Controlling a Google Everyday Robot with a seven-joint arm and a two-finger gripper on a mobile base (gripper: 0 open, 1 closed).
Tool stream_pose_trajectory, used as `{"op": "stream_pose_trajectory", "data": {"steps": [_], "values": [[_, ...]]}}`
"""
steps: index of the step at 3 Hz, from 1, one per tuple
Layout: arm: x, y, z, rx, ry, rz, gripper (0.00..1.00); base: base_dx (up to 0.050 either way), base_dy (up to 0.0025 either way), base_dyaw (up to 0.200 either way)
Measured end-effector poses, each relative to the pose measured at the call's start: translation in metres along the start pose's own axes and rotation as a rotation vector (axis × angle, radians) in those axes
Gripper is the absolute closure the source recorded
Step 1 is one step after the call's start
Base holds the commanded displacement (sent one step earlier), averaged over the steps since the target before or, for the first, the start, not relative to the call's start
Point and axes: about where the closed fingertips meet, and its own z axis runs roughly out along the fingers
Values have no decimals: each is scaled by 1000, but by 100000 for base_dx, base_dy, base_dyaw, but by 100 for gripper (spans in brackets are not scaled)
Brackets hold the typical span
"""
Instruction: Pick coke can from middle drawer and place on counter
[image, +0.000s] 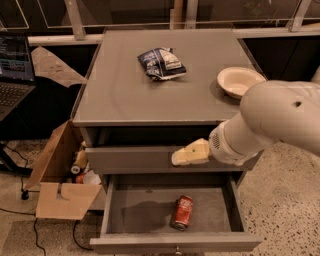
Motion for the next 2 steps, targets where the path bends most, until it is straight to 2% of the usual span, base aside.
{"op": "stream_pose_trajectory", "data": {"steps": [1, 2], "values": [[11, -4, 42, 73, 14, -24, 0, 0, 0, 0], [20, -16, 75, 142, 14, -17, 0, 0, 0, 0]]}}
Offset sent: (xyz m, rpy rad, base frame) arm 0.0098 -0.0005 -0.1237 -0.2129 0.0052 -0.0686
